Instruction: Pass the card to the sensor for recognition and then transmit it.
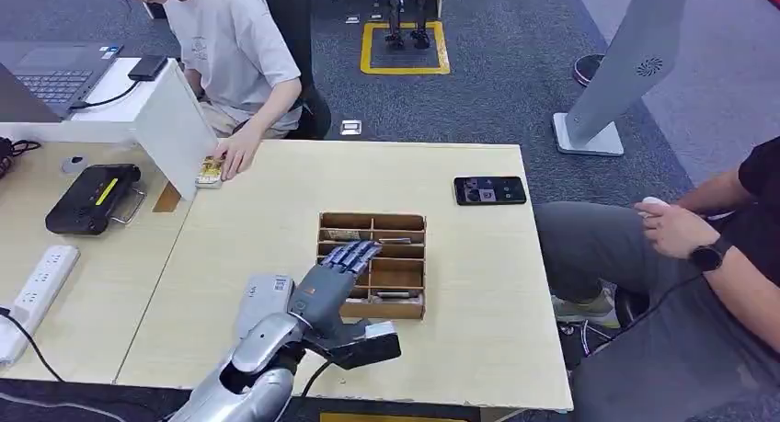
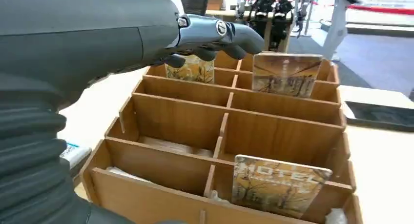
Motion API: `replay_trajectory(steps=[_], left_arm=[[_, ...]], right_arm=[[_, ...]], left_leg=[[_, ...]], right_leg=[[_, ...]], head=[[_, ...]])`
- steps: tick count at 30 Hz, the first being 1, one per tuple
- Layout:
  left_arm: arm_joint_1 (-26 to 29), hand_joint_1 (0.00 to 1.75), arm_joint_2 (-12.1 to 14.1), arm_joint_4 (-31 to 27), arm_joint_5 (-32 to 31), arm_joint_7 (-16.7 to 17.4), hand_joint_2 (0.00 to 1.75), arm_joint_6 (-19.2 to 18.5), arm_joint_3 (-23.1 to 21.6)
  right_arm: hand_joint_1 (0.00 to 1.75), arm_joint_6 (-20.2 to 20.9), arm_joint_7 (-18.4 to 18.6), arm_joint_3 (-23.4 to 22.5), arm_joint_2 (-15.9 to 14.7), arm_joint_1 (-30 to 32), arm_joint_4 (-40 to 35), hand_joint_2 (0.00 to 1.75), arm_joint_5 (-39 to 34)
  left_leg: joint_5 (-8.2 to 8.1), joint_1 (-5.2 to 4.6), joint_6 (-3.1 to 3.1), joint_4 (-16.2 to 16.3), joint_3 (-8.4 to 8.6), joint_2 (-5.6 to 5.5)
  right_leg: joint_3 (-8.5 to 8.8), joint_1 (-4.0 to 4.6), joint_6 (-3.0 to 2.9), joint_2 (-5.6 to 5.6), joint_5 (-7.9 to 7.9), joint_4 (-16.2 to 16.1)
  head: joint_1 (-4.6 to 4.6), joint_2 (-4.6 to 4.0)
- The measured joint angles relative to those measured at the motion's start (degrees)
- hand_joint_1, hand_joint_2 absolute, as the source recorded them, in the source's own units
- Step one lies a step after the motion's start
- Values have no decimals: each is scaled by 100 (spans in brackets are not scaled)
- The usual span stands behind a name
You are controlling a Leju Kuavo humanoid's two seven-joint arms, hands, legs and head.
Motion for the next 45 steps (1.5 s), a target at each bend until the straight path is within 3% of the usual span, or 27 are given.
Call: replay_trajectory(steps=[27, 45], left_arm=[[139, 0, 199, -295, -68, -133, 175, -194, -479], [141, 0, 109, -280, -11, -33, 175, -232, -618]], right_arm=[[0, 0, 90, 446, 0, 65, -79, 175, -435], [0, -9, 245, 713, 0, 76, -166, 175, -584]], left_leg=[[-1, 0, 1, 0, 0, 0], [-2, 0, 3, 0, 0, 0]], right_leg=[[0, 0, 0, 0, 0, 0], [0, 0, 0, 0, 0, 0]], head=[[0, 0], [-2, 0]])
